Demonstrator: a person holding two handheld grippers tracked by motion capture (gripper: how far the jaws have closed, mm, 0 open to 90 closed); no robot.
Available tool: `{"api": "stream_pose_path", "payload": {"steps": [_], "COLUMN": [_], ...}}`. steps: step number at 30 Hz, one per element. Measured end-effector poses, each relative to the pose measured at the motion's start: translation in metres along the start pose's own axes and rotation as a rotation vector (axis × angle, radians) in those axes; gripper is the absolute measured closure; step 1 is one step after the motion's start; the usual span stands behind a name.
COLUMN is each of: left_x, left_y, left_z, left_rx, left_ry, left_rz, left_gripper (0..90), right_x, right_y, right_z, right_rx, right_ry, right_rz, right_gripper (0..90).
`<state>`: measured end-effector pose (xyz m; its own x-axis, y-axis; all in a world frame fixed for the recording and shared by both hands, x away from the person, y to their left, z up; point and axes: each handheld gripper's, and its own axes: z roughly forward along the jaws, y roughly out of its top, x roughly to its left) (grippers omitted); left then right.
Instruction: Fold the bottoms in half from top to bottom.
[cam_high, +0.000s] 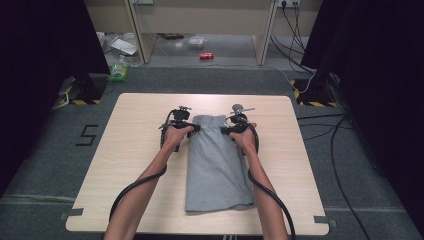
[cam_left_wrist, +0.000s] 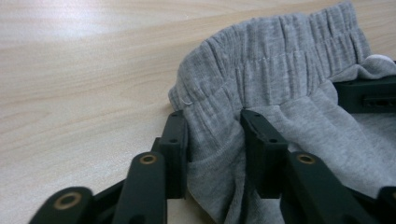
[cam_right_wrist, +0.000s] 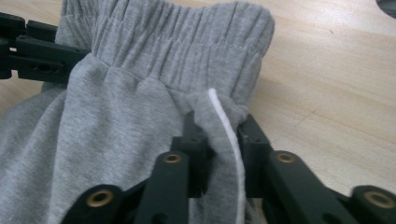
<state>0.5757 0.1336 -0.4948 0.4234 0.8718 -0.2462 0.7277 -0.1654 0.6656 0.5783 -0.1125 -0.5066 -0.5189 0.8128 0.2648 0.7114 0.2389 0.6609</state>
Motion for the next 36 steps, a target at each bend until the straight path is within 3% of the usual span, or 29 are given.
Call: {"api": "stream_pose_path", "payload": {"steps": [2, 13, 24, 36], "left_x": [-0.001, -0.006, -0.014, -0.038], "left_y": [0.000, 0.002, 0.007, 0.000], "left_z": [-0.001, -0.008, -0.035, -0.069], "left_rx": [-0.007, -0.031, -0.106, -0.164], "left_ry": [0.002, -0.002, -0.055, -0.080], "left_rz": [0.008, 0.038, 0.056, 0.155], "left_gripper": [66.8, 72.8, 73.7, 73.6], "right_x": [0.000, 0.005, 0.010, 0.026], "right_y": [-0.001, 0.000, -0.001, -0.014], "right_z": [0.000, -0.015, -0.045, -0.083], "right_rx": [-0.008, -0.057, -0.125, -0.178], "right_ry": [0.007, 0.024, 0.086, 0.121], "right_rz": [0.014, -0.014, -0.041, -0.123], "right_gripper": [82.5, 84.5, 84.8, 84.8]}}
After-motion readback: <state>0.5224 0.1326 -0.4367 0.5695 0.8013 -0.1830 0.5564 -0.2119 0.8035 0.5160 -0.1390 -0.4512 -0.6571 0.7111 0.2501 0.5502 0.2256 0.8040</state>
